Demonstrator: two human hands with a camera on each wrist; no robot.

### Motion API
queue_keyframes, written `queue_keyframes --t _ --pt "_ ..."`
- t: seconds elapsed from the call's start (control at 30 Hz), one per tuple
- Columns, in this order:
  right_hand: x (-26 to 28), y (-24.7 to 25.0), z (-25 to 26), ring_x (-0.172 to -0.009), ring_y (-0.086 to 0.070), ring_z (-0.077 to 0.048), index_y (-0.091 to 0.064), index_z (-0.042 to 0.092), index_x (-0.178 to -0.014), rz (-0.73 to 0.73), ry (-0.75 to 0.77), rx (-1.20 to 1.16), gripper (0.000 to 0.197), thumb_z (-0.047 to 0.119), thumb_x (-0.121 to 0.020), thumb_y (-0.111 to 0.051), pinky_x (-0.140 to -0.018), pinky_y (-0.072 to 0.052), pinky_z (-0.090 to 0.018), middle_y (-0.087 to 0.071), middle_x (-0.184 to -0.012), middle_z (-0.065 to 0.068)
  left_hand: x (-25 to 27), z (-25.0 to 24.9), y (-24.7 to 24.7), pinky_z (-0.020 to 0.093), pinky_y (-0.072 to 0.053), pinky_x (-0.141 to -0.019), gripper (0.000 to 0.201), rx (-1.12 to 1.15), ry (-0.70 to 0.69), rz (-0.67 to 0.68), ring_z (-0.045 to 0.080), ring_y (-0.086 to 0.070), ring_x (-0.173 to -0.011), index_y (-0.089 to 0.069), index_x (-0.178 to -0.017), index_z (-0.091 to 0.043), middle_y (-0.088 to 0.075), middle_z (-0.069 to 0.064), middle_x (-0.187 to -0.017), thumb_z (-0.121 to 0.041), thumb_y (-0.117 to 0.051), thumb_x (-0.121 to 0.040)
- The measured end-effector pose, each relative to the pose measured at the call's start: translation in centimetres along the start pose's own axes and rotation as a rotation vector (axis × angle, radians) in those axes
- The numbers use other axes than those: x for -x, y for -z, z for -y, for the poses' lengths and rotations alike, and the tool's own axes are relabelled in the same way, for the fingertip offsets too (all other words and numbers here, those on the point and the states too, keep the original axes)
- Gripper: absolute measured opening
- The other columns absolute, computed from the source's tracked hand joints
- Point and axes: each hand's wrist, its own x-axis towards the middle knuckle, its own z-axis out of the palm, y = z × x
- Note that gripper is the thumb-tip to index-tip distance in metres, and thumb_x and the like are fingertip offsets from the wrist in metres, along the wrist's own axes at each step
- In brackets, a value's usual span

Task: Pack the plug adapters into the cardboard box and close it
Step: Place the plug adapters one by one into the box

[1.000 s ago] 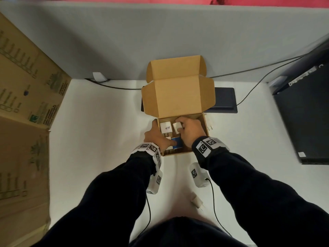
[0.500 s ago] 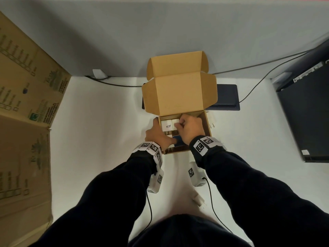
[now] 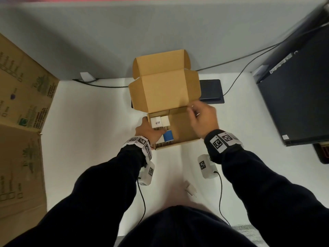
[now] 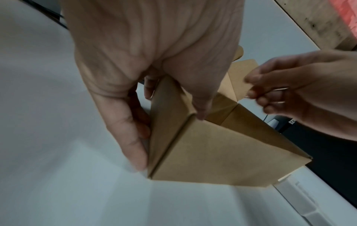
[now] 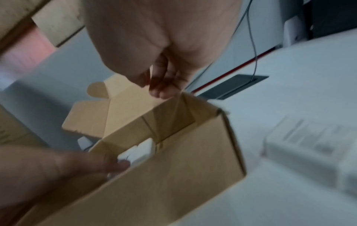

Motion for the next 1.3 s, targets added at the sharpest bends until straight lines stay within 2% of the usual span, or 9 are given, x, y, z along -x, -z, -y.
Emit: queue_keyframes --t 0.1,0.23,0.37,0.53,0.73,0.87,1.03,1.13,1.3 --pt "-0.7 2.0 -3.2 -0.088 -0.062 -0.024 -0.066 0.013 -0.104 -0.059 -0.194 0.158 0.015 0.011 -0.091 -0.059 -0.078 -0.047 -0.028 -0.065 -0.104 -0.010 -0.1 0.0 -0.2 0.050 -0.063 -0.083 0.073 -0.010 -0.007 -0.021 0.030 -0.065 -0.105 -0.046 -0.130 -0.024 -0.065 0.002 -0.117 -0.046 -0.085 -0.073" --pt "-1.0 1.6 -6.1 -0.122 -0.052 -0.034 -0.059 0.024 -0.130 0.330 -0.321 0.287 0.041 0.017 -0.090 -0.065 -0.105 -0.043 -0.040 -0.050 -0.137 -0.013 0.1 -0.2 -0.6 0.049 -0.062 -0.086 0.087 -0.008 0.000 -0.082 0.026 -0.061 -0.095 -0.041 -0.131 -0.020 -0.060 0.001 -0.109 -0.047 -0.091 -0.065" --pt "-1.3 0.5 -5.5 -0.133 -0.039 -0.038 -0.045 0.039 -0.141 0.553 -0.303 0.323 0.058 0.026 -0.087 -0.064 -0.109 -0.038 -0.051 -0.035 -0.152 -0.012 0.2 -0.5 -1.2 0.048 -0.059 -0.091 0.104 -0.071 -0.002 -0.121 0.033 -0.064 -0.106 -0.035 -0.139 -0.021 -0.062 0.006 -0.120 -0.049 -0.094 -0.058" --pt "-0.8 -0.2 -5.5 -0.100 -0.056 -0.039 -0.051 0.033 -0.115 0.520 -0.282 0.342 0.042 0.035 -0.074 -0.061 -0.087 -0.054 -0.049 -0.051 -0.109 -0.010 -0.4 -0.3 -1.0 0.047 -0.060 -0.089 0.104 -0.073 -0.014 -0.090 0.032 -0.063 -0.107 -0.033 -0.143 -0.023 -0.061 0.004 -0.120 -0.044 -0.095 -0.062" --pt "1.3 0.3 -6.8 -0.091 -0.059 -0.035 -0.053 0.016 -0.102 0.163 -0.368 0.186 0.018 0.019 -0.087 -0.062 -0.074 -0.047 -0.036 -0.055 -0.099 -0.009 -0.6 0.0 -0.8 0.047 -0.061 -0.088 0.097 -0.059 -0.023 -0.085 0.027 -0.059 -0.096 -0.038 -0.139 -0.023 -0.059 0.000 -0.113 -0.041 -0.094 -0.063" --pt "1.6 1.5 -4.0 -0.074 -0.057 -0.026 -0.051 0.015 -0.089 -0.067 -0.195 -0.031 0.023 0.026 -0.081 -0.070 -0.066 -0.053 -0.040 -0.058 -0.087 -0.005 -0.8 0.2 -0.9 0.043 -0.060 -0.086 0.093 -0.038 -0.040 -0.090 0.028 -0.063 -0.100 -0.040 -0.136 -0.023 -0.061 -0.002 -0.111 -0.040 -0.095 -0.062" --pt "1.3 0.3 1.4 -0.068 -0.054 -0.017 -0.050 0.019 -0.084 0.237 -0.040 0.008 0.022 0.029 -0.085 -0.069 -0.060 -0.046 -0.029 -0.057 -0.078 0.000 -0.8 0.3 -1.0 0.044 -0.062 -0.084 0.087 -0.018 -0.042 -0.099 0.028 -0.064 -0.095 -0.041 -0.130 -0.026 -0.064 0.001 -0.112 -0.038 -0.094 -0.062" --pt "0.7 -1.5 3.0 -0.081 -0.058 -0.021 -0.049 0.021 -0.110 0.575 -0.203 0.216 0.031 0.019 -0.085 -0.068 -0.068 -0.050 -0.032 -0.056 -0.089 -0.001 -0.7 0.3 -1.1 0.044 -0.063 -0.079 0.088 -0.015 -0.043 -0.099 0.025 -0.062 -0.089 -0.040 -0.130 -0.027 -0.063 0.000 -0.110 -0.039 -0.094 -0.061" --pt "0.9 -3.7 3.3 -0.088 -0.061 -0.027 -0.048 0.015 -0.123 0.697 -0.205 0.457 0.041 0.018 -0.087 -0.069 -0.079 -0.057 -0.040 -0.060 -0.103 -0.007 -0.3 0.2 -0.9 0.030 -0.050 -0.075 0.089 0.004 -0.076 -0.092 0.020 -0.058 -0.089 -0.039 -0.137 -0.023 -0.059 -0.003 -0.108 -0.036 -0.092 -0.067"
